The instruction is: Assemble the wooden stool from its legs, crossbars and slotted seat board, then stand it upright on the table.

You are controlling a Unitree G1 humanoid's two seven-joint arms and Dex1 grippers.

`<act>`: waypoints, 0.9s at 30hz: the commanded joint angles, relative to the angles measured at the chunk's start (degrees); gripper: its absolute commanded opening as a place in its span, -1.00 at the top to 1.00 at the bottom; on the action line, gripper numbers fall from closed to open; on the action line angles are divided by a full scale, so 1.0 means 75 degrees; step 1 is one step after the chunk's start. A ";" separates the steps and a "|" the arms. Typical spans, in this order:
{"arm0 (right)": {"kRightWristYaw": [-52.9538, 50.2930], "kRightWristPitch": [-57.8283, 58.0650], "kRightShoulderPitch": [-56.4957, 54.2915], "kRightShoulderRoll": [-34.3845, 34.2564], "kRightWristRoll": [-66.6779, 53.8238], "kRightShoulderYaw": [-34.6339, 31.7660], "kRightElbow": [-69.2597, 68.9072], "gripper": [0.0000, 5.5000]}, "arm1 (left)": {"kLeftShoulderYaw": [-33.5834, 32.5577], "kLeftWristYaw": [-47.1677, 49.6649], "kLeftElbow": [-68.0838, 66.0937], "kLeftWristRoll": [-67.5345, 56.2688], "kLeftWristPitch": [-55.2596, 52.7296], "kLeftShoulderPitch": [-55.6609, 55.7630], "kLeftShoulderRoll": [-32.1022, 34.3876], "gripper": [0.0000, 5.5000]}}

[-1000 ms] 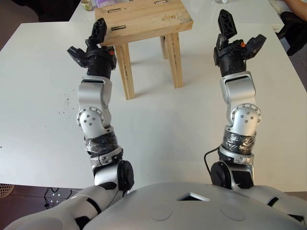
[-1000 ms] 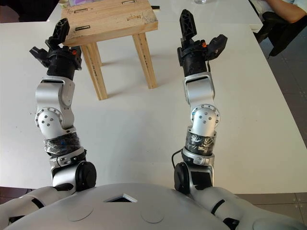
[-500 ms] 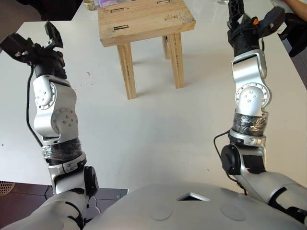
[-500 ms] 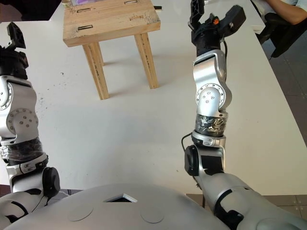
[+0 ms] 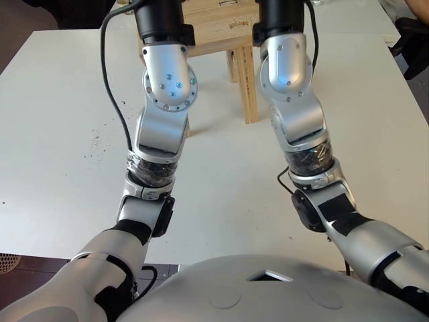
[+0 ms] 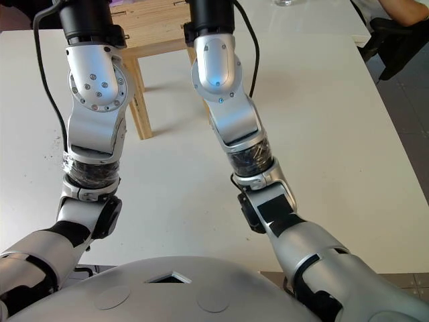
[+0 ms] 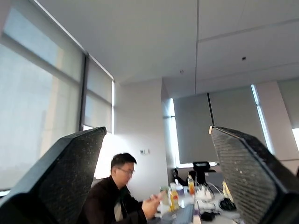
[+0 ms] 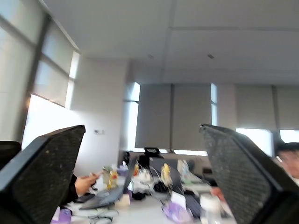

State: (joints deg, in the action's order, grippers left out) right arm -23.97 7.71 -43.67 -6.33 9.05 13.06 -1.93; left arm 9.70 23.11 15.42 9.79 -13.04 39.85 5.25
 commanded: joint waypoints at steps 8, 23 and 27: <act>-0.1075 0.0242 -0.0234 -0.0193 0.1343 -0.0341 0.0240 -0.64 | -0.0238 -0.0305 -0.0720 0.0690 -0.0196 0.0396 -0.0493 -0.50; -0.1737 -0.4165 -0.0019 -0.0010 0.1930 -0.0062 0.2752 -0.64 | -0.0355 0.1754 -0.3153 0.1868 0.4253 -0.0440 -0.0850 -0.50; -0.1363 -0.4381 -0.0199 -0.0042 0.1518 -0.0319 0.2785 -0.64 | -0.0435 0.0950 -0.2839 0.1170 0.4442 -0.0391 -0.0889 -0.50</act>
State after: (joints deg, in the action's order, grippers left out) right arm -35.80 -24.29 -43.53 -6.49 22.41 12.22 18.69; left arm 6.85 33.86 -7.48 21.84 18.96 36.52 -1.48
